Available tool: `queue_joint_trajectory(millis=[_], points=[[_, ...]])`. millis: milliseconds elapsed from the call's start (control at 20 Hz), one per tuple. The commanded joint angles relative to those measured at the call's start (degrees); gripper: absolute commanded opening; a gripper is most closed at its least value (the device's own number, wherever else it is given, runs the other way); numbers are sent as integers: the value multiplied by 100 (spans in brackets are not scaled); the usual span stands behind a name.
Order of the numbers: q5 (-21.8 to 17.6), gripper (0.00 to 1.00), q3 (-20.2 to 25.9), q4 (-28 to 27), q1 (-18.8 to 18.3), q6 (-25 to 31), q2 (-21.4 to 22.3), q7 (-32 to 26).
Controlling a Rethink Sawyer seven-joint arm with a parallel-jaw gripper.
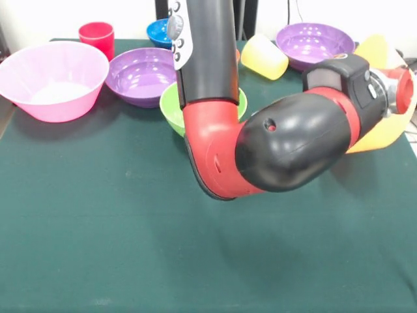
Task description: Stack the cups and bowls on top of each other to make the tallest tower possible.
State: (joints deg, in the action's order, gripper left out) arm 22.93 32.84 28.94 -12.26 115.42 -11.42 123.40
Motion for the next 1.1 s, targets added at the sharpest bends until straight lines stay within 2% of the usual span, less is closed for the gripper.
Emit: queue_joint_trajectory(millis=[50, 650, 1100], points=[[-556, 0, 435, -277, -137, -741, -253, -527], [-817, 0, 685, -334, -231, -1144, -445, -933], [-939, 0, 887, -296, -339, -1214, -508, -1547]])
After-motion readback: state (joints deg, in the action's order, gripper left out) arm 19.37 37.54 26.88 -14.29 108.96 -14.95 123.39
